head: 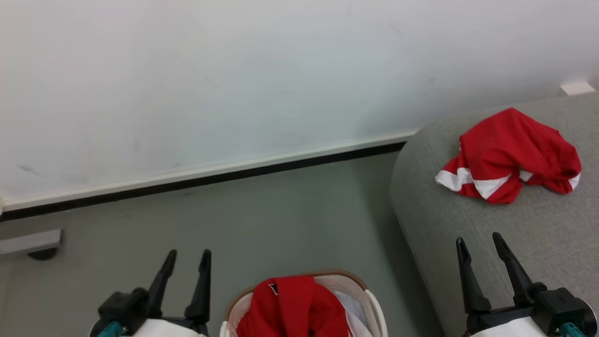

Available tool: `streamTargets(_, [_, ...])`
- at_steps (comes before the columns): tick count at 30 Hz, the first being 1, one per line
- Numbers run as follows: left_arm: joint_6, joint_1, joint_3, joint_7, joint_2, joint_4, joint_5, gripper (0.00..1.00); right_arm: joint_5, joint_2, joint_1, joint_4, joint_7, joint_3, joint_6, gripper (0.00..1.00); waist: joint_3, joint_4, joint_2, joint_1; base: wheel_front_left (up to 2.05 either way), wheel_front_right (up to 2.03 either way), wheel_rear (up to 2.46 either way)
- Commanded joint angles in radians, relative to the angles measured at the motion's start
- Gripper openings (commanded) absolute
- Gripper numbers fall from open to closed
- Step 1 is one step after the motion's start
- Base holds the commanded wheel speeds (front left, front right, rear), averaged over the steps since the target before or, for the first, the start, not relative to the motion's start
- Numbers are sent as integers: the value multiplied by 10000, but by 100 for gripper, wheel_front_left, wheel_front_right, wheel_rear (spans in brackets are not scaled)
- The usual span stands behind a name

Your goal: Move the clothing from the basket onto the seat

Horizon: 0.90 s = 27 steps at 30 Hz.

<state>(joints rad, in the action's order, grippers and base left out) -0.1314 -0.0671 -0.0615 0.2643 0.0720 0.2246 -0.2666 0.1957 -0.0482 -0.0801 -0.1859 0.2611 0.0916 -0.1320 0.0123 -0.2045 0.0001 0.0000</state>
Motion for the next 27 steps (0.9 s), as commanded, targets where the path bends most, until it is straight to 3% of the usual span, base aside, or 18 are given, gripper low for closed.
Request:
streamTargets(1, [11,-230,-236,0,186,120,-41,100,157,-8,-181,91,26,5,20,100,395,-383,-1,0,0,0,0])
streamTargets(12, [11,-1315,-2329,-107,1173,1258,-202,100,641,-11,-612,689,26,54,21,100,1693,-1628,-1,0,0,0,0])
streamTargets(27, [10,-3534,-5433,-1772,2778,2717,-486,100,1497,-7,-1898,2106,27,11,21,100,4664,-2487,-1,0,0,0,0])
